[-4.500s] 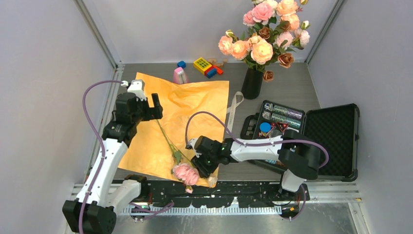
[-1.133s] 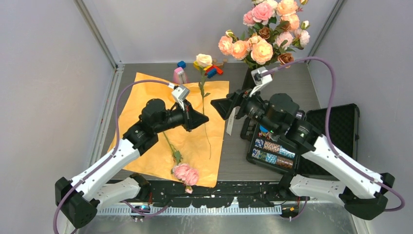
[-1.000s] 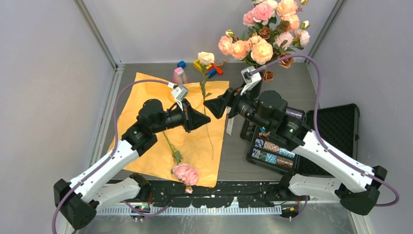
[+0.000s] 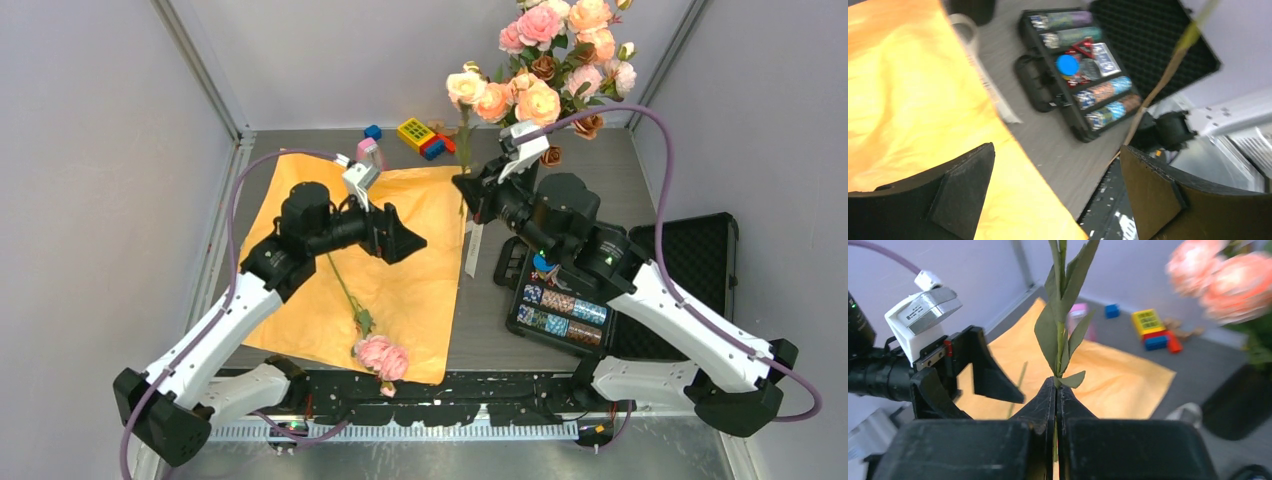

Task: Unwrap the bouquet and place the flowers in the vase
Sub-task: Pick up the fake flower from the wrapping paper, then insert the fake flower into the vase.

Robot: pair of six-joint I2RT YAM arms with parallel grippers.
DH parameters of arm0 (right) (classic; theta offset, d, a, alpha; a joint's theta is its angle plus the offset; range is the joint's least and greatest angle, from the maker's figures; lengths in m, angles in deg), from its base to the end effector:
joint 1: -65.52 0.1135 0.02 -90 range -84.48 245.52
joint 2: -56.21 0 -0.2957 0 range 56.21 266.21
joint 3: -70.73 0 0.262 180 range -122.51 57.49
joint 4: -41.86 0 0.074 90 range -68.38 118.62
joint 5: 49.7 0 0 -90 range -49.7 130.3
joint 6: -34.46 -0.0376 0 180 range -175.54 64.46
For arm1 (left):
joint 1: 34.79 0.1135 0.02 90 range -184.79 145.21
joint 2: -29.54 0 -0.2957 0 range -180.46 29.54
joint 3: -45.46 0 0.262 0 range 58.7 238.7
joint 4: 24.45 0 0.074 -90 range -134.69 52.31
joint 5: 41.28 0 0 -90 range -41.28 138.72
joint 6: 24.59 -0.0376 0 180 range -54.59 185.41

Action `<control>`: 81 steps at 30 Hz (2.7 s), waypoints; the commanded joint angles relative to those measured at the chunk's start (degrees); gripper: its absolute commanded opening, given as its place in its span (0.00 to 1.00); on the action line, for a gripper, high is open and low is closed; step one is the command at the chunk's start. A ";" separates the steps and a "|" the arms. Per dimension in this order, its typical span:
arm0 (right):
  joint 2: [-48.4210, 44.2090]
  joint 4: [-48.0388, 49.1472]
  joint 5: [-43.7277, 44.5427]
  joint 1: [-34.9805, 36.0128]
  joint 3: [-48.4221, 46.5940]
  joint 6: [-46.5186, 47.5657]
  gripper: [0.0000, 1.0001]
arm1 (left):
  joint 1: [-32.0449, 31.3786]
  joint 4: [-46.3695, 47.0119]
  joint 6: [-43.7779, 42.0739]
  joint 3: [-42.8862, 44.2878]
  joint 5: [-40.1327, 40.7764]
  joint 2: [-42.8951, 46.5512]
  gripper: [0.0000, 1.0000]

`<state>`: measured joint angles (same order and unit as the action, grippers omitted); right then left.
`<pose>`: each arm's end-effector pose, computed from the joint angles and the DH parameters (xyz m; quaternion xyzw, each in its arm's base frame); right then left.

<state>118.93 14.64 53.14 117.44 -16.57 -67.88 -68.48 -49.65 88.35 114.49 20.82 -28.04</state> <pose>0.1504 0.1785 0.4802 -0.1707 0.7024 0.2965 0.6242 0.1753 -0.1380 0.3896 0.2197 0.7462 -0.4512 0.4375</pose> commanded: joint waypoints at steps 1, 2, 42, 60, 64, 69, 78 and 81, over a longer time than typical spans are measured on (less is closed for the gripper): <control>-1.85 4.61 16.68 -0.03 -3.81 15.80 0.00 | 8.49 -8.67 -1.92 3.16 0.55 -2.65 1.00; -1.62 8.25 17.92 -0.06 -3.74 17.72 0.00 | 10.59 -8.99 -1.93 3.13 0.37 -2.78 1.00; 20.42 66.09 -5.17 -14.78 0.47 51.48 0.00 | 22.00 -13.35 -16.96 -1.78 17.91 3.62 1.00; 21.51 74.44 -6.68 -19.37 5.24 49.85 0.00 | 22.00 -12.78 -17.75 -1.96 17.54 2.12 1.00; 22.02 75.79 -7.37 -20.11 5.57 49.70 0.00 | 22.00 -12.82 -17.84 -1.90 17.34 1.67 1.00; 21.68 77.07 -8.48 -20.40 5.05 48.27 0.00 | 22.00 -12.73 -17.84 -1.76 17.05 1.14 1.00; 22.78 79.42 -8.89 -20.89 4.83 45.87 0.00 | 22.00 -12.64 -18.02 -1.94 17.07 1.46 1.00; 23.09 80.86 -8.40 -21.09 5.63 45.31 0.00 | 22.00 -12.64 -18.10 -1.92 17.09 1.26 1.00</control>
<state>141.66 89.39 44.81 96.83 -10.91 -20.36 -46.67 -63.71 70.93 112.67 38.44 -27.01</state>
